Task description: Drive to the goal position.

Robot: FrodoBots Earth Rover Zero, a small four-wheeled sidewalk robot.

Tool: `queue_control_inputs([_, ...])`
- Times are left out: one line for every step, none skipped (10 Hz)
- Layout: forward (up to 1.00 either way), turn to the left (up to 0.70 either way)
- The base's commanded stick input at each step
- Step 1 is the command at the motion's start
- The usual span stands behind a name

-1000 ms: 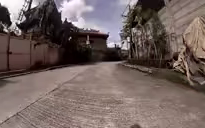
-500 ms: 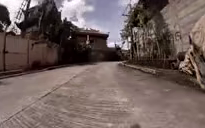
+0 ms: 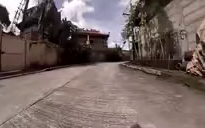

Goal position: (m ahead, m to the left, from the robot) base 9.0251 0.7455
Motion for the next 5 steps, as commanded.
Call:
queue_control_inputs([0.70,0.00])
queue_control_inputs([0.70,0.00])
queue_control_inputs([0.70,0.00])
queue_control_inputs([0.70,0.00])
queue_control_inputs([0.70,0.00])
